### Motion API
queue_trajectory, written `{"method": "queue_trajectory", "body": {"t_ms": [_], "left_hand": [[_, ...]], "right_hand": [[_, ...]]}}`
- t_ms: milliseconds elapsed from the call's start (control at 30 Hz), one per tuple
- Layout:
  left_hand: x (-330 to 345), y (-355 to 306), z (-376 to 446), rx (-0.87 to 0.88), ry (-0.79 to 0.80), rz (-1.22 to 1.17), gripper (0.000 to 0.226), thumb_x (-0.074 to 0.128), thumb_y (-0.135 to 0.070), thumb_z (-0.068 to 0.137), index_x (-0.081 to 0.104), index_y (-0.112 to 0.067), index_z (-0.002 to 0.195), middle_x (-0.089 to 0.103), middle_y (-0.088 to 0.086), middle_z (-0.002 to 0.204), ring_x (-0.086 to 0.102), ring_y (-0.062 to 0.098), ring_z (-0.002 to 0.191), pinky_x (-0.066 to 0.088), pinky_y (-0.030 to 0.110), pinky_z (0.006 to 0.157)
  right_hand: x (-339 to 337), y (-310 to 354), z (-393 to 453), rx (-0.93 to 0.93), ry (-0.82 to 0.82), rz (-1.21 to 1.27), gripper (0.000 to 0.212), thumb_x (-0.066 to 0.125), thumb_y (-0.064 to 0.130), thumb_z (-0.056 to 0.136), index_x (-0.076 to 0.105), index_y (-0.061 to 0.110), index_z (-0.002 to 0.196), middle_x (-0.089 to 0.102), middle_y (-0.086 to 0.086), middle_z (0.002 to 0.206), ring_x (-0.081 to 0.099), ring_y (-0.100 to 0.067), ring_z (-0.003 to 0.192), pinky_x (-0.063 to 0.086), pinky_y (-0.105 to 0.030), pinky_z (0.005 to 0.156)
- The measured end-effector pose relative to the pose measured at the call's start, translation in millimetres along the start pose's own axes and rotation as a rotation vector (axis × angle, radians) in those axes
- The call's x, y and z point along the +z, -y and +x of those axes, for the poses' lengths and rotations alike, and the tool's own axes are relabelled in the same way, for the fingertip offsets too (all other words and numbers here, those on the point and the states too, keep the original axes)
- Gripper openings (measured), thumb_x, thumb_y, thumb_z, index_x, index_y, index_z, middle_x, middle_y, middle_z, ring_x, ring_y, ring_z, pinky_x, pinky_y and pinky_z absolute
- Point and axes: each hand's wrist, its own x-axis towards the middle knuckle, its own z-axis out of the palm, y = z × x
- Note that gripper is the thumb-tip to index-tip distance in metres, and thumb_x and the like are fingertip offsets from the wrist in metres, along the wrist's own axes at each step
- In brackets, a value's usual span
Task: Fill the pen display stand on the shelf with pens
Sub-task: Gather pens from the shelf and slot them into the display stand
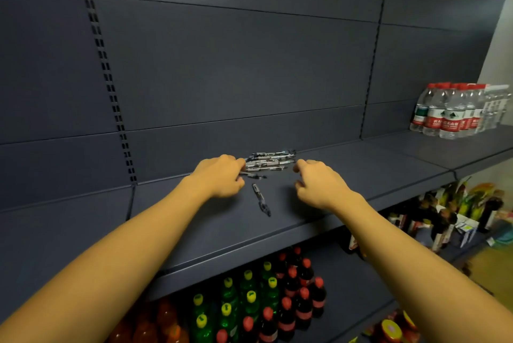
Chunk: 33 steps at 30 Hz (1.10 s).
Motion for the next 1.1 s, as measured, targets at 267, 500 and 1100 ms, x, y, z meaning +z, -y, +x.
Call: {"method": "queue_trajectory", "body": {"t_ms": [267, 500, 1100], "left_hand": [[15, -18, 74, -0.011, 0.005, 0.002, 0.039, 0.05, -0.035, 0.095, 0.051, -0.019, 0.131, 0.057, 0.005, 0.123, 0.059, 0.028, 0.105, 0.054, 0.042, 0.081], [17, -18, 144, -0.043, 0.017, 0.021, 0.043, 0.051, -0.037, 0.096, 0.048, -0.021, 0.136, 0.055, 0.003, 0.129, 0.058, 0.025, 0.108, 0.054, 0.041, 0.082], [42, -45, 190, -0.287, 0.046, -0.063, 0.051, 0.058, -0.041, 0.092, 0.044, -0.026, 0.14, 0.052, -0.001, 0.133, 0.055, 0.022, 0.113, 0.052, 0.041, 0.086]], "right_hand": [[9, -63, 47, -0.02, 0.011, -0.042, 0.037, 0.055, 0.022, 0.094, 0.05, 0.009, 0.129, 0.057, -0.014, 0.131, 0.056, -0.035, 0.115, 0.052, -0.04, 0.086], [16, -104, 106, -0.073, 0.025, -0.047, 0.035, 0.053, 0.021, 0.094, 0.051, 0.008, 0.127, 0.058, -0.013, 0.126, 0.057, -0.034, 0.112, 0.053, -0.042, 0.085], [59, -137, 192, -0.335, -0.07, 0.031, 0.024, 0.05, 0.021, 0.096, 0.052, 0.008, 0.116, 0.059, -0.011, 0.113, 0.058, -0.033, 0.1, 0.043, -0.035, 0.072]]}}
